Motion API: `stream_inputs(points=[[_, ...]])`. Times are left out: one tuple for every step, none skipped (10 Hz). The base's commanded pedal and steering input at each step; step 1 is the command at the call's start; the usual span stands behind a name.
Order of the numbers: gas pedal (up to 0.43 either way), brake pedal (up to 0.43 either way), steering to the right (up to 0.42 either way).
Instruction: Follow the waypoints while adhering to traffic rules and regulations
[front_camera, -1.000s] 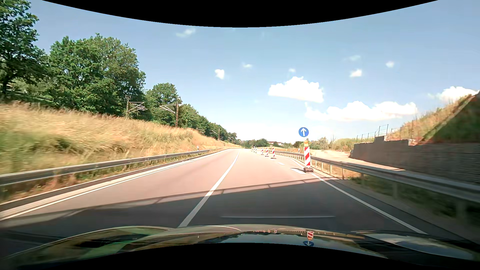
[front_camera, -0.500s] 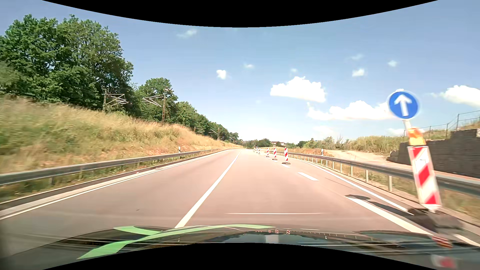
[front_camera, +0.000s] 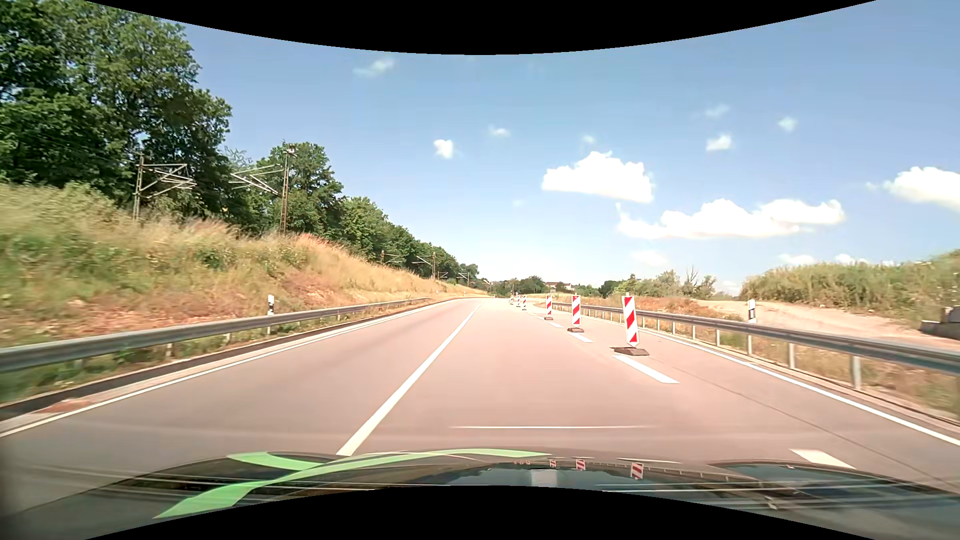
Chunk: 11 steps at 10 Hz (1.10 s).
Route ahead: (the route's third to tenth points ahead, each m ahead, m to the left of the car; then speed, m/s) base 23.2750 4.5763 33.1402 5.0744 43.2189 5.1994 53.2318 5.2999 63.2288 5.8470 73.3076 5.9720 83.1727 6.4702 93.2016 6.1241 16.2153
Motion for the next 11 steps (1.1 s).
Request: stream_inputs(points=[[0.02, 0.0, -0.004], [0.028, 0.0, -0.004], [0.047, 0.0, -0.004], [0.079, 0.0, -0.004], [0.079, 0.0, -0.004], [0.079, 0.0, -0.004], [0.067, 0.0, -0.004], [0.008, 0.0, -0.004], [0.0, 0.0, -0.004], [0.0, 0.0, -0.004], [0.0, 0.0, -0.004]])
